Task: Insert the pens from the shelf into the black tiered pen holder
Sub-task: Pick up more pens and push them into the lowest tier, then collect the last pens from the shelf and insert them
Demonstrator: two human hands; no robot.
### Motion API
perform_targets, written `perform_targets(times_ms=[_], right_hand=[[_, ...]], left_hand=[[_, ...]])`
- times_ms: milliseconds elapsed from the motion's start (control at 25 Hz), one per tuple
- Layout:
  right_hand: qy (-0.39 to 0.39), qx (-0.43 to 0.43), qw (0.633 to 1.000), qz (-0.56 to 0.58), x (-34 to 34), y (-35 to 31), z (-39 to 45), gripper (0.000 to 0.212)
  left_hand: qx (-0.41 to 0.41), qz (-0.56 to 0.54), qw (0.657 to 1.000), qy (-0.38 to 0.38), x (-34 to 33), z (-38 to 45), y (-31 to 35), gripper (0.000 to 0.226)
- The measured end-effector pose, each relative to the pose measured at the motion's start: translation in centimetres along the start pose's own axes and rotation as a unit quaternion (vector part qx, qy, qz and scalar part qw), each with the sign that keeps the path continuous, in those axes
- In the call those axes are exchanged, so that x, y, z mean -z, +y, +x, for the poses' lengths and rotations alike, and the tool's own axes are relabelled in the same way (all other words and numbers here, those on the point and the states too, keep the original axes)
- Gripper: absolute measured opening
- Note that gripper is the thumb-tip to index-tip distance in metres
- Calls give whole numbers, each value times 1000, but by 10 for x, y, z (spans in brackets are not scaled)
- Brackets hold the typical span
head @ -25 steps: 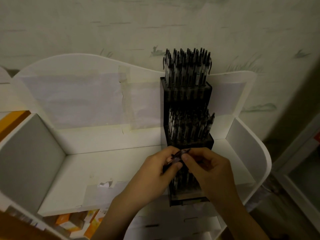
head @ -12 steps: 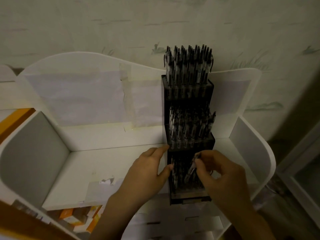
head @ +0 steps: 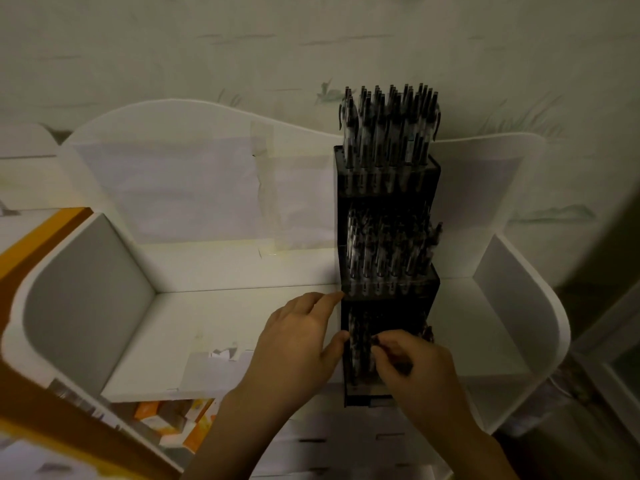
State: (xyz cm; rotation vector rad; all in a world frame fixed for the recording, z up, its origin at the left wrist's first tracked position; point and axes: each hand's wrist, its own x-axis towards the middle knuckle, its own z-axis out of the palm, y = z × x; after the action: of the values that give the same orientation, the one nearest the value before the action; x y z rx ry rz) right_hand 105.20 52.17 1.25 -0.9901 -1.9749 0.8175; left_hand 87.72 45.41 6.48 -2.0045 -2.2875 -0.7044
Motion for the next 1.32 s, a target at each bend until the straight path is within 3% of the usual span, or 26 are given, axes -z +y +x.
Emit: perform_targets(times_ms=[200, 280, 480, 760, 960, 1320], right_hand=[[-14, -11, 998, -59, -2, 8, -1, 8], [-11, -4, 996, -86, 2, 3, 0, 16], [-14, 101, 987, -122, 19, -27, 13, 48], [-72, 218, 963, -142, 17, -75, 46, 56], [-109, 257, 952, -129, -2, -107, 59, 60], [-161, 297, 932, -132, -80, -180, 34, 60]], left_hand=[[7, 9, 1000, 6, -1, -2, 5, 54], [8, 15, 1000, 8, 1, -3, 8, 52], [19, 39, 999, 25, 14, -4, 15, 51], [78, 96, 990, 63, 55, -12, 13, 52], [152, 119, 979, 62, 79, -28, 3, 57], [197, 113, 964, 136, 135, -118, -50, 59]])
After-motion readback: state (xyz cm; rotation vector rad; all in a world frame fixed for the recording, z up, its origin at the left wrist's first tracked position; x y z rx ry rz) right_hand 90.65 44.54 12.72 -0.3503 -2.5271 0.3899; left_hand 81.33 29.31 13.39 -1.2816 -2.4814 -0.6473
